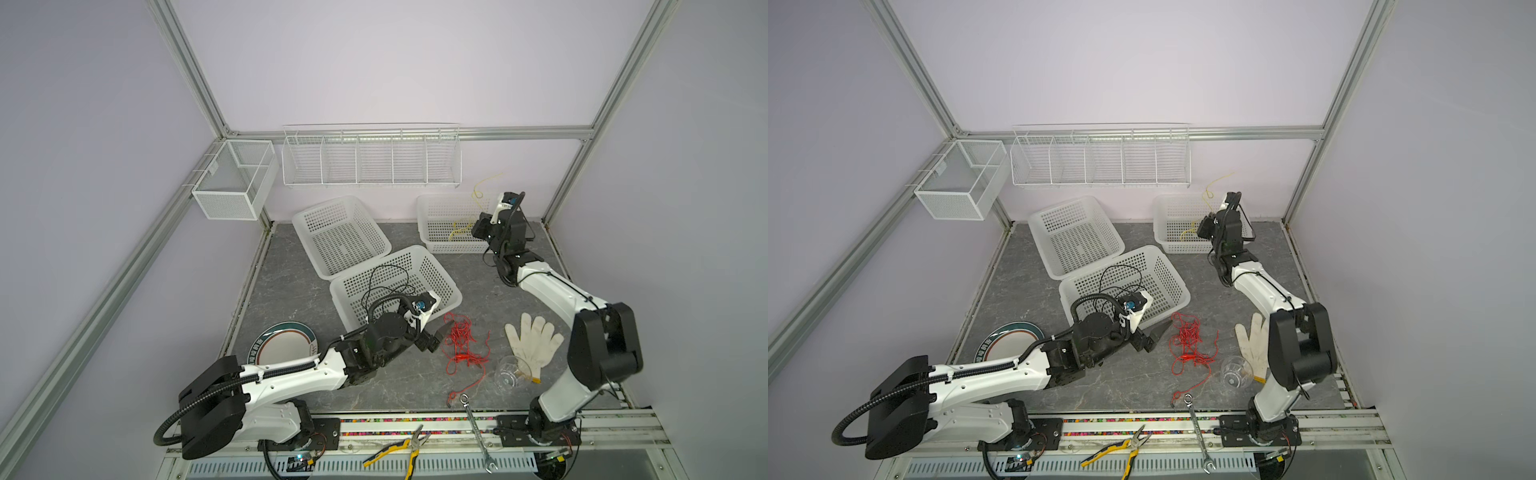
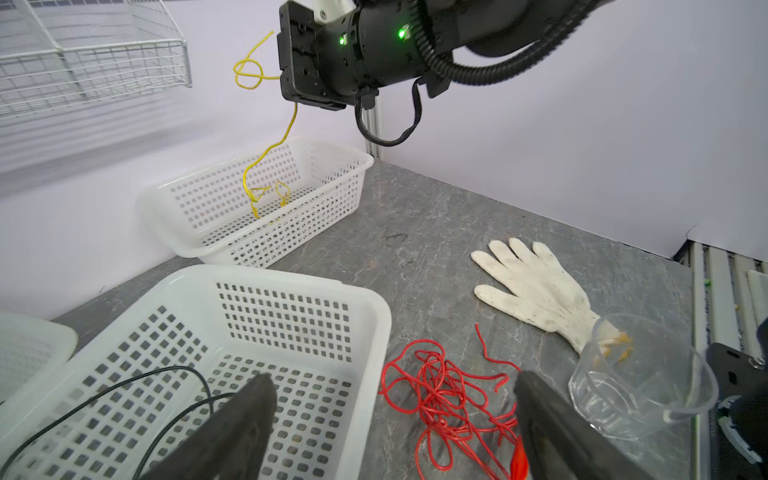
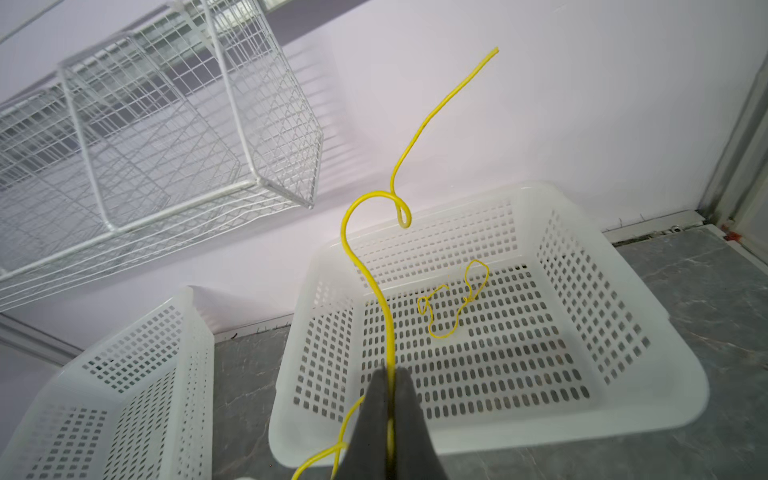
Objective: Untangle the cables
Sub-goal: 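Carry the yellow cable with the right gripper over the far basket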
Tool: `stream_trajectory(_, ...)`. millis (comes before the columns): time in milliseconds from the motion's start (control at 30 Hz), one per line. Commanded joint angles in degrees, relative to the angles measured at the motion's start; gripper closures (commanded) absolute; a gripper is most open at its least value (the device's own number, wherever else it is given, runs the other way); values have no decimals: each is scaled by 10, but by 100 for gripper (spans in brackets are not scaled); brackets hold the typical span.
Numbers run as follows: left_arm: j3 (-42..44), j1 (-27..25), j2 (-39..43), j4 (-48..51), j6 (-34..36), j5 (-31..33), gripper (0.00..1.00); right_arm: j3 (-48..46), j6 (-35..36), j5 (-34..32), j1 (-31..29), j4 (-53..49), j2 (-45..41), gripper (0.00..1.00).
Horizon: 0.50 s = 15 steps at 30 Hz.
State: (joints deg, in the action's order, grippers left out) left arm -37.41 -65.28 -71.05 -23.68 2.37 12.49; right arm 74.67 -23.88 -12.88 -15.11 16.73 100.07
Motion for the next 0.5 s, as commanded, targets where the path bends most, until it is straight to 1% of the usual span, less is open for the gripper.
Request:
stream_trajectory(0, 31, 14, 28, -12, 1, 24, 10, 73, -11, -14, -3, 32, 75, 93)
stream_trajectory(133, 60, 39, 54, -18, -18, 22, 9, 155, -23, -17, -4, 21, 166, 93)
stream_trajectory(233, 72, 50, 66, -18, -21, 26, 9, 195, -27, -22, -5, 6, 212, 93)
stream_trajectory(300, 74, 52, 69, -15, -19, 28, 8, 212, -26, -26, -5, -4, 233, 93)
stream_trajectory(467, 74, 55, 66, -12, -11, 32, 9, 224, -22, -25, -5, -10, 260, 86)
